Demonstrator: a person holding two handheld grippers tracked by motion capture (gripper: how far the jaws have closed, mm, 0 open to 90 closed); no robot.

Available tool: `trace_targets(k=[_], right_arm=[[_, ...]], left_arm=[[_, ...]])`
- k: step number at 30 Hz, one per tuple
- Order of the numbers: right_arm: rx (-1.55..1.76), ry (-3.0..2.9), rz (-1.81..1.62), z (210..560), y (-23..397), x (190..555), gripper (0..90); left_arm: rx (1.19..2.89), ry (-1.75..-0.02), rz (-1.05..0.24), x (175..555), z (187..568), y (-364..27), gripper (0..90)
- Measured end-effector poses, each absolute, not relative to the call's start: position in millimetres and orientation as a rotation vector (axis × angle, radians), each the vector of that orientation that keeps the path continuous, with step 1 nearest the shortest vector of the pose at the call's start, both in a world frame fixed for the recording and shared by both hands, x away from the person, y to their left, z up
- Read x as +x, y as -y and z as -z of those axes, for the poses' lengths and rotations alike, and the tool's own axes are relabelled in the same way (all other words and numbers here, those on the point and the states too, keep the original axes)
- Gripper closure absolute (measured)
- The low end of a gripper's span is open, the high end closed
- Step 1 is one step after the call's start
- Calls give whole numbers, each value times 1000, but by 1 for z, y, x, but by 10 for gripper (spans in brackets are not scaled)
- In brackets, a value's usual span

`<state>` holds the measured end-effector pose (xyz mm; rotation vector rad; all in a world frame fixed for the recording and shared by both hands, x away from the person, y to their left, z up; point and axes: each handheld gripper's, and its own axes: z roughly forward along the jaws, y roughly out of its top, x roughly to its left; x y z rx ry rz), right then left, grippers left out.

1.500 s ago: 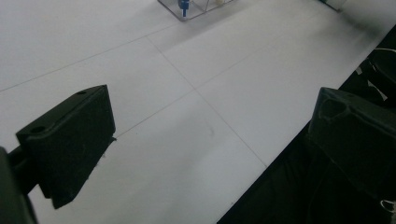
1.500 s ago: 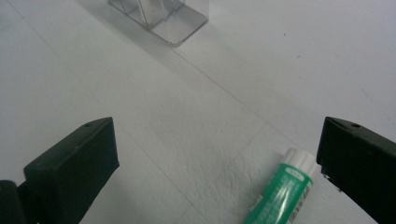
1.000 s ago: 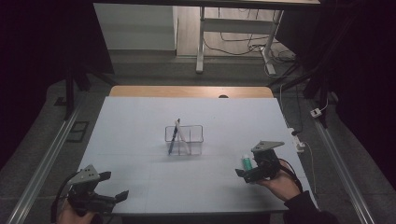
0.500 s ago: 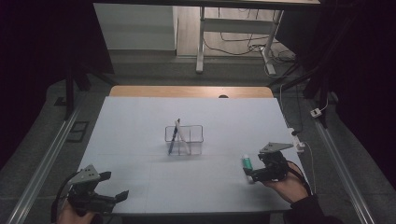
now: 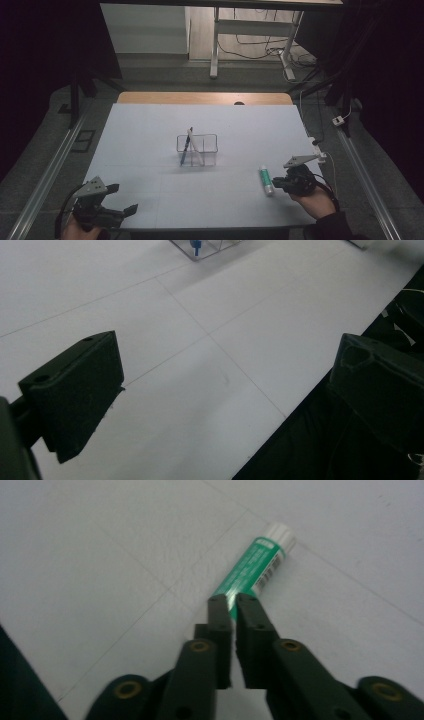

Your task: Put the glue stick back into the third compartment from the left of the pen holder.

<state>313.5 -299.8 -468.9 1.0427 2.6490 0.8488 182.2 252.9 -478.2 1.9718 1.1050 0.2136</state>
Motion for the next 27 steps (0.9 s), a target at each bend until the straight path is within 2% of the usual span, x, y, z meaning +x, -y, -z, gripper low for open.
trace_targets(k=[16, 27], right_arm=[[971, -2751, -776, 479, 297, 295, 897], [974, -2802, -694, 488, 295, 297, 897]], left_arm=[[1979, -1106, -216, 182, 478, -252, 9], [1982, -1102, -215, 183, 478, -252, 10]])
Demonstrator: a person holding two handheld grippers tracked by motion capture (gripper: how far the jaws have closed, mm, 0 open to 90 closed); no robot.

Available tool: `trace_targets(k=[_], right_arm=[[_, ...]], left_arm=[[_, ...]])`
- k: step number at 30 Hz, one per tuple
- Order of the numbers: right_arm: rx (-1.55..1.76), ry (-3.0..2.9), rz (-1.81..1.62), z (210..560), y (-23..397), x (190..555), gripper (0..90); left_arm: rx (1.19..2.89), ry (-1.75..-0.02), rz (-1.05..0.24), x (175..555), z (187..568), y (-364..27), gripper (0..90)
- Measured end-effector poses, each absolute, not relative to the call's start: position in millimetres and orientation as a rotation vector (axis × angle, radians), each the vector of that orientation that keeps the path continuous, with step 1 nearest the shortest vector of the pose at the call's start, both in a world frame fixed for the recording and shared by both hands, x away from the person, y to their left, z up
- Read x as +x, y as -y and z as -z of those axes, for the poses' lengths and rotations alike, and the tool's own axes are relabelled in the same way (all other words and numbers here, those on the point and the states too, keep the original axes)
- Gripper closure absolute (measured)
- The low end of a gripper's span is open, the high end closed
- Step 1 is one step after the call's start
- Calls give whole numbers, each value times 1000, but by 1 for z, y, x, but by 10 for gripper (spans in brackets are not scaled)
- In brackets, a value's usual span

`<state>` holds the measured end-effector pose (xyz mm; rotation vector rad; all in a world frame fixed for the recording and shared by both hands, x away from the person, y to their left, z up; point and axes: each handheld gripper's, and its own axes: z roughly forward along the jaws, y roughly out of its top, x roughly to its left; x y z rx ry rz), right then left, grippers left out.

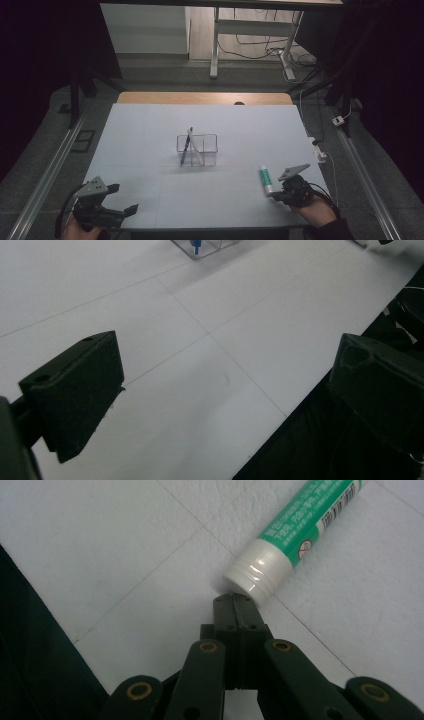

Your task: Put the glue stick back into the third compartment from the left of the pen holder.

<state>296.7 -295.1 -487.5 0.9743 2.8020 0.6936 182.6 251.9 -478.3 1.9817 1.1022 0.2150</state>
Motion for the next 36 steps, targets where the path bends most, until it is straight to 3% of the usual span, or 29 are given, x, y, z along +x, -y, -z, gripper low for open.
trace_targets(k=[36], right_arm=[[1121, -2707, -683, 493, 307, 329, 897]], left_arm=[[1991, -1104, -217, 183, 478, -250, 11]])
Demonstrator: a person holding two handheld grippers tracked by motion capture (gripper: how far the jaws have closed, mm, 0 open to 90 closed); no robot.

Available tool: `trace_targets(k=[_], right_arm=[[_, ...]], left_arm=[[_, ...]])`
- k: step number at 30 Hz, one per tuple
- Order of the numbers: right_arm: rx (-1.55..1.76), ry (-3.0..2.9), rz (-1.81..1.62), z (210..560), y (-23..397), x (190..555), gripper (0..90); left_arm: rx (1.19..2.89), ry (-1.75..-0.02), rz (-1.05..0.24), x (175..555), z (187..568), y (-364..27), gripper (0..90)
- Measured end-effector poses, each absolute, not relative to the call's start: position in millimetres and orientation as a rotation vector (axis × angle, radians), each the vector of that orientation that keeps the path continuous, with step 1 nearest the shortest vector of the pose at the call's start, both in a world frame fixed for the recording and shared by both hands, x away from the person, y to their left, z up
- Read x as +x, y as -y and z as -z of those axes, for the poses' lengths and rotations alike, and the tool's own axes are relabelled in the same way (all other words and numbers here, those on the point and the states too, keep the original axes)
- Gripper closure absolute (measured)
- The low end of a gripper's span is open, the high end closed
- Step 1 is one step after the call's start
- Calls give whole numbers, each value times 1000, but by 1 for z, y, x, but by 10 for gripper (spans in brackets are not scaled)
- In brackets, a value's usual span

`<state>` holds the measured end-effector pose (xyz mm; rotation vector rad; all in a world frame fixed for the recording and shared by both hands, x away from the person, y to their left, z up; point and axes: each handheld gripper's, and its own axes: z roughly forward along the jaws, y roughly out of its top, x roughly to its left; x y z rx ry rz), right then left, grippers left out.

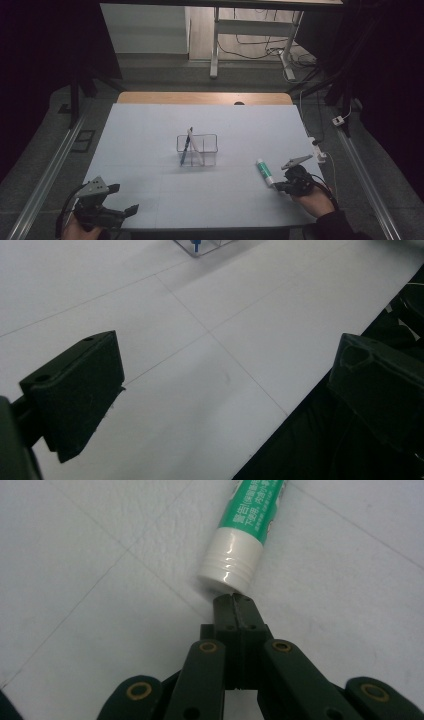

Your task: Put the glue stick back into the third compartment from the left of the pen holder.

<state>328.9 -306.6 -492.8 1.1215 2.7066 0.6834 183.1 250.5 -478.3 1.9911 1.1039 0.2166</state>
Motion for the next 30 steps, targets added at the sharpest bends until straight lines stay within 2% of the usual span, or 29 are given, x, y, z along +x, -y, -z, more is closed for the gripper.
trace_targets(k=[30], right_arm=[[1153, -2621, -692, 495, 305, 369, 897]], left_arm=[[1994, -1104, -216, 183, 478, -251, 12]])
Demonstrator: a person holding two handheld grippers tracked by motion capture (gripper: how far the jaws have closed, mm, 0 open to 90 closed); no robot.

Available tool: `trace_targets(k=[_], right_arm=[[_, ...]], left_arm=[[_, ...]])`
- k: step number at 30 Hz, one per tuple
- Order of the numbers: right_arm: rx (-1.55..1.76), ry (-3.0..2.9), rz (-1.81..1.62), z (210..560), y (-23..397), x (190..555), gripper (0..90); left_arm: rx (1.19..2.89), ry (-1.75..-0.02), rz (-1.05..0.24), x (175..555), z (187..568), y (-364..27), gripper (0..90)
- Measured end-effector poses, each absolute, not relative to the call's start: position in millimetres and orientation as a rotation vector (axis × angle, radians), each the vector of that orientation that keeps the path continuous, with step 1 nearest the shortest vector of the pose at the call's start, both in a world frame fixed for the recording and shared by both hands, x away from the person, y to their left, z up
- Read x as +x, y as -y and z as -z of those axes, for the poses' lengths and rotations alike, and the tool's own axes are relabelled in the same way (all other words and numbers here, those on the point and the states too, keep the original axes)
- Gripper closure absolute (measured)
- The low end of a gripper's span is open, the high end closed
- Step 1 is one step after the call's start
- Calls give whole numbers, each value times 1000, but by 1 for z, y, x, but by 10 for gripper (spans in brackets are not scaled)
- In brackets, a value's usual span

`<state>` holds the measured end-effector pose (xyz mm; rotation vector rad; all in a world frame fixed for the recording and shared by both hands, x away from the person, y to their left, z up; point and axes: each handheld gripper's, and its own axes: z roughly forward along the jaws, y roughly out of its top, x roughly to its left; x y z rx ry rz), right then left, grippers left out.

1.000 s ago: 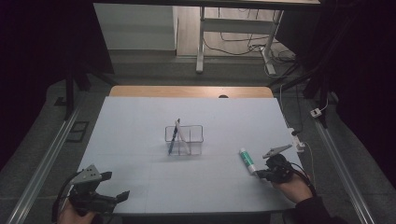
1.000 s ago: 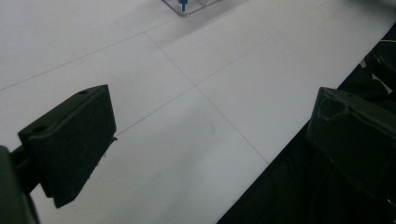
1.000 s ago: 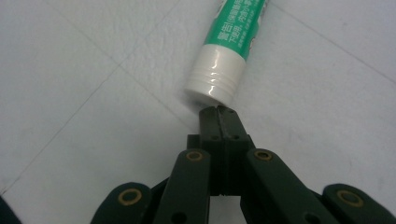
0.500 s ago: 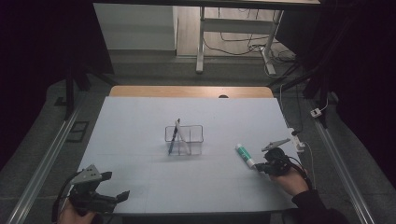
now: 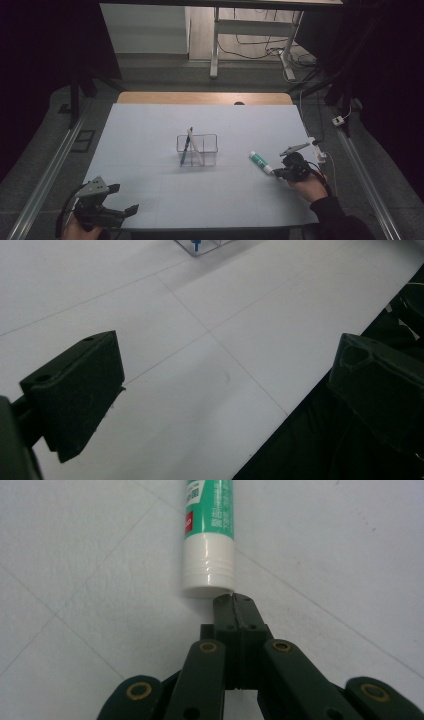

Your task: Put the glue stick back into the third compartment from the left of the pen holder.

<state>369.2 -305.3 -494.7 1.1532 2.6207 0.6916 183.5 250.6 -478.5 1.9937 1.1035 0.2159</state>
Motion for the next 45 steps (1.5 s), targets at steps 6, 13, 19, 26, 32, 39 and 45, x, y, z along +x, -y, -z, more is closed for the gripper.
trace_targets(k=[6, 13, 19, 26, 32, 39, 45], right_arm=[[1147, -2611, -684, 495, 305, 376, 897], [1154, -2578, -716, 487, 308, 374, 895], [1158, -2540, -789, 473, 306, 369, 677], [1158, -2536, -793, 471, 294, 373, 315], [1212, -2549, -748, 477, 285, 381, 73], [1163, -2587, -679, 488, 272, 390, 0], [1155, -2619, -646, 496, 265, 396, 0]], left_arm=[[1995, -1103, -216, 184, 478, -251, 12], [1991, -1104, -215, 183, 478, -251, 11], [1991, -1107, -215, 184, 478, -251, 11], [1992, -1109, -214, 184, 479, -251, 11], [1992, -1109, -214, 184, 479, -251, 11], [1993, -1108, -214, 184, 479, -251, 11], [1993, -1107, -214, 184, 479, -251, 11]])
